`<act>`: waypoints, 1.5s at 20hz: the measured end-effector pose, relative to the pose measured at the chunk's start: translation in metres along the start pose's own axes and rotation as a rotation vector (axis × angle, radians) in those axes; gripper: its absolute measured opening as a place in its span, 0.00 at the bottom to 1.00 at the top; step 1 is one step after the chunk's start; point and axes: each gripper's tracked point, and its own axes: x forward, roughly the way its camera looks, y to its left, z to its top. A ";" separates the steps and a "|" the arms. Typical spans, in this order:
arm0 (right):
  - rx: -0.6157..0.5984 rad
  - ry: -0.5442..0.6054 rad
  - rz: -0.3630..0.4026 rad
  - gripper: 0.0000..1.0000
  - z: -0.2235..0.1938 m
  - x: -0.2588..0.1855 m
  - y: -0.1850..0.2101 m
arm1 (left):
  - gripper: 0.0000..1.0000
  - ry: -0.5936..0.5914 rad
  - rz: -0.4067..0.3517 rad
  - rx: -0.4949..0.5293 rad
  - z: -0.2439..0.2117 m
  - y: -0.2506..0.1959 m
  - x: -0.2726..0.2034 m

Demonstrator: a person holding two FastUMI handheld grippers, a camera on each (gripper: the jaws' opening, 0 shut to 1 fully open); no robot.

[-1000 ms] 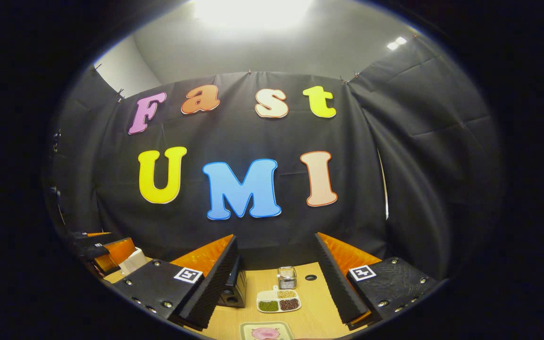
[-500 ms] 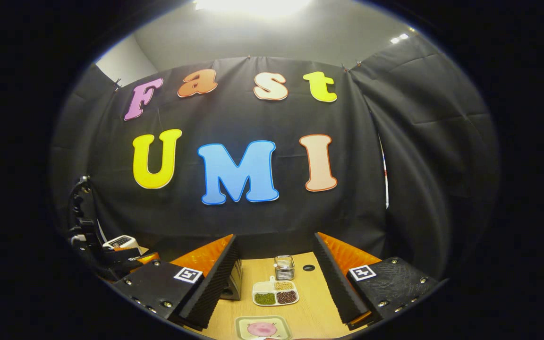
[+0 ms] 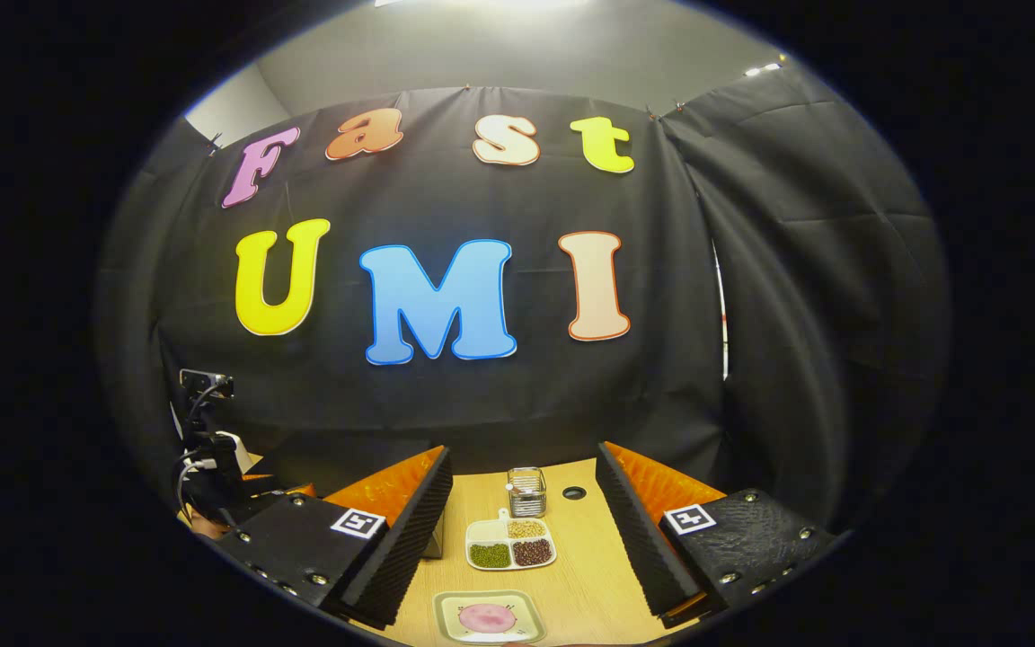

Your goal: Open the electric oven with the left hand, put the food in, and close the electric oven.

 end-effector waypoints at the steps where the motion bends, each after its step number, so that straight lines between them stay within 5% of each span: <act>1: -0.001 0.000 -0.001 0.97 0.001 0.001 0.000 | 0.94 0.012 0.000 0.003 -0.004 0.000 0.005; 30: 0.004 0.022 0.028 0.97 -0.008 -0.032 -0.001 | 0.99 0.175 0.060 0.033 -0.116 -0.004 -0.070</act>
